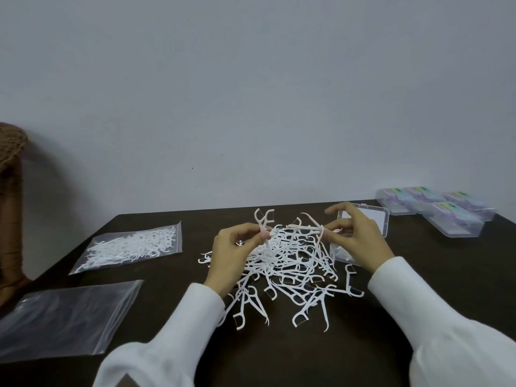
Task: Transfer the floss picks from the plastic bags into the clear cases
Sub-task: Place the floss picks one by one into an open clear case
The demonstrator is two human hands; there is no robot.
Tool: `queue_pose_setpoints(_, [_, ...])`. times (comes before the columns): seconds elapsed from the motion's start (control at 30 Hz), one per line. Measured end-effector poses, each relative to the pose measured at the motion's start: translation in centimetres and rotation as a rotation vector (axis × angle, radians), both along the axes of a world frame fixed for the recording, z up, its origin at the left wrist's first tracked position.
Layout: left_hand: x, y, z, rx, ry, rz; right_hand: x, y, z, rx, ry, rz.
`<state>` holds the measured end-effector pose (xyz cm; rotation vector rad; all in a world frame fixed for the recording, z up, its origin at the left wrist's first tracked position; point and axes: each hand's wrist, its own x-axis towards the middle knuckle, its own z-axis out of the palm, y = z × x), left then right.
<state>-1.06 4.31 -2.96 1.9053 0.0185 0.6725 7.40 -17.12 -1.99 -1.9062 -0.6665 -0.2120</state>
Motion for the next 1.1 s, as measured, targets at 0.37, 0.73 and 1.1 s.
queue_pose_setpoints(0.37, [0.3,-0.5,-0.3,-0.029,0.022,-0.038,0.0,-0.2,0.2,-0.225,-0.235,-0.010])
queue_pose_setpoints(0.73, [2.1,-3.3,0.2,-0.195,-0.002,-0.148,1.5,-2.9,1.5,0.025,-0.050,-0.126])
queue_pose_setpoints(1.1, [8.6,-8.9,0.7,-0.063,0.065,-0.178,3.4,-8.0,1.3,-0.193,0.056,-0.244])
